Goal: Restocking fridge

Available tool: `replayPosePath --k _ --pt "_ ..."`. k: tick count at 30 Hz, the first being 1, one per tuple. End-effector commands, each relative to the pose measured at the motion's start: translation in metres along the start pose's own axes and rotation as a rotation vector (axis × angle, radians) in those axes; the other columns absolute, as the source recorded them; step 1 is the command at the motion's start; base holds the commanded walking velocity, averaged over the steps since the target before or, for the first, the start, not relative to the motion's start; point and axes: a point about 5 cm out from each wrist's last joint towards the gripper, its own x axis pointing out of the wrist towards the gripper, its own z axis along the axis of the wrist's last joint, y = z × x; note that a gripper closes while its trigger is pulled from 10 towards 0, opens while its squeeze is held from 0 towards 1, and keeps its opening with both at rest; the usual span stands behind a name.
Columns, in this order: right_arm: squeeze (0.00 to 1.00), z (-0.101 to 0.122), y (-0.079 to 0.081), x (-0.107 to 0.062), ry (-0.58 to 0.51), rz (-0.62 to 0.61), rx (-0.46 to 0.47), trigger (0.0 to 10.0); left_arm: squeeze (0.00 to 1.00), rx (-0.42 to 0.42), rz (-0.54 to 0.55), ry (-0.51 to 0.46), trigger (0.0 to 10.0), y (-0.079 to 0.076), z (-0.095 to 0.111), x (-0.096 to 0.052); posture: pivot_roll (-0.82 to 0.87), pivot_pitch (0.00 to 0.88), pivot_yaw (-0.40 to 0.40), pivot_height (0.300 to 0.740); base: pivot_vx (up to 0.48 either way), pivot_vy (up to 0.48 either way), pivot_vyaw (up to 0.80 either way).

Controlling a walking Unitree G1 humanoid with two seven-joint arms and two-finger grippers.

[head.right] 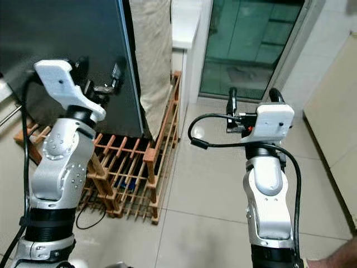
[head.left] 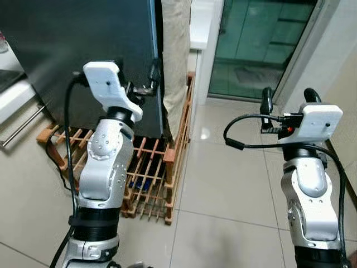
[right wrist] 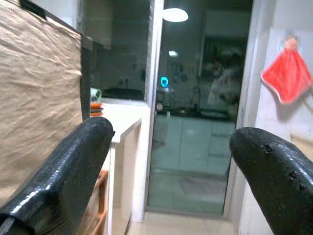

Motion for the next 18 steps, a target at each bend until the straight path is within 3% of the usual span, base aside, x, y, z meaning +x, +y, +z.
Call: replayPosePath --k 1,5,9,12,14,16,18 --pt "0.14 -0.014 -0.006 -0.003 0.085 -0.024 0.045 10.0 0.0 0.002 0.017 0.067 10.0 0.001 -0.01 0.008 -0.11 0.0 0.026 0.74 0.0 0.0 0.0" --pt "0.14 -0.018 -0.006 -0.004 0.116 -0.019 0.059 10.0 0.0 -0.009 0.028 0.086 10.0 0.002 -0.013 0.011 -0.11 0.0 0.028 0.74 0.0 0.0 0.0" --pt "0.14 -0.03 -0.006 -0.011 0.189 0.002 0.067 10.0 0.0 -0.019 0.083 0.128 10.0 -0.001 -0.022 0.029 -0.13 0.0 0.033 0.74 0.0 0.0 0.0" --pt "0.13 -0.023 -0.004 -0.014 0.149 0.022 0.046 10.0 0.0 0.002 0.087 0.092 10.0 0.005 -0.017 0.029 -0.15 0.0 0.054 0.74 0.0 0.0 0.0" --pt "0.14 -0.015 -0.005 -0.015 0.107 0.012 0.016 10.0 0.0 0.032 0.072 0.068 10.0 0.012 -0.015 0.022 -0.15 0.0 0.057 0.74 0.0 0.0 0.0" --pt "0.13 0.015 -0.009 -0.019 -0.058 -0.025 -0.093 10.0 0.0 0.041 0.045 0.006 10.0 0.025 -0.007 -0.008 -0.14 0.0 0.048 0.74 0.0 0.0 0.0" --pt "0.14 0.031 -0.009 -0.024 -0.138 -0.03 -0.141 10.0 0.0 0.031 0.074 -0.041 10.0 0.031 0.002 -0.021 -0.14 0.0 0.044 0.74 0.0 0.0 0.0"
